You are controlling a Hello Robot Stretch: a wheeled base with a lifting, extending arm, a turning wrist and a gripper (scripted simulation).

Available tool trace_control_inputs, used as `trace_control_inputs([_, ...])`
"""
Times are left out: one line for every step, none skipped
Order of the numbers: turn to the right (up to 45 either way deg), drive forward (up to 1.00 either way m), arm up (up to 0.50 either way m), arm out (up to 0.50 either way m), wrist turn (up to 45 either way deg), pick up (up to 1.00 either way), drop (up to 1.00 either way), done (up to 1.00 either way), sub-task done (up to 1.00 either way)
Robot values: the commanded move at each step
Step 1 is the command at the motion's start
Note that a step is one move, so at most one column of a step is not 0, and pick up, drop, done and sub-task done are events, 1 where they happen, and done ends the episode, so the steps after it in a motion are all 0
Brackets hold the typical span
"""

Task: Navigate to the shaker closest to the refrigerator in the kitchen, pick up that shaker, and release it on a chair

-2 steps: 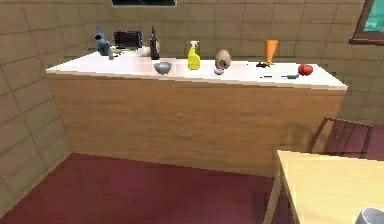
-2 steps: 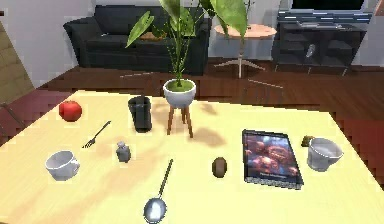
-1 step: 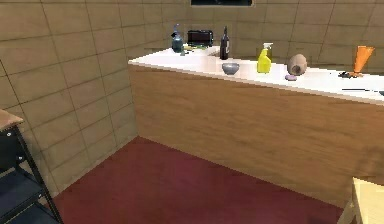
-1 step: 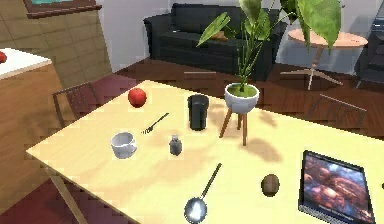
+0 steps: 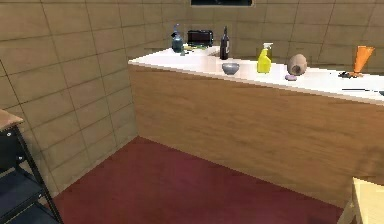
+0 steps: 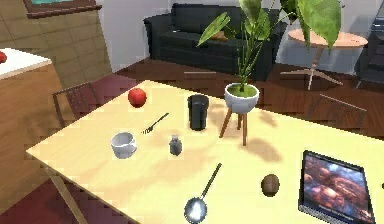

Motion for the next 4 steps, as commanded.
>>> trace_control_inputs([0.0, 0.00, 0.34, 0.00, 0.0, 0.00, 0.00, 0.00, 0.00])
trace_control_inputs([0.0, 0.00, 0.00, 0.38, 0.0, 0.00, 0.00, 0.00, 0.00])
trace_control_inputs([0.0, 0.00, 0.00, 0.00, 45.0, 0.00, 0.00, 0.00, 0.00])
trace_control_inputs([0.0, 0.00, 0.00, 0.00, 45.0, 0.00, 0.00, 0.00, 0.00])
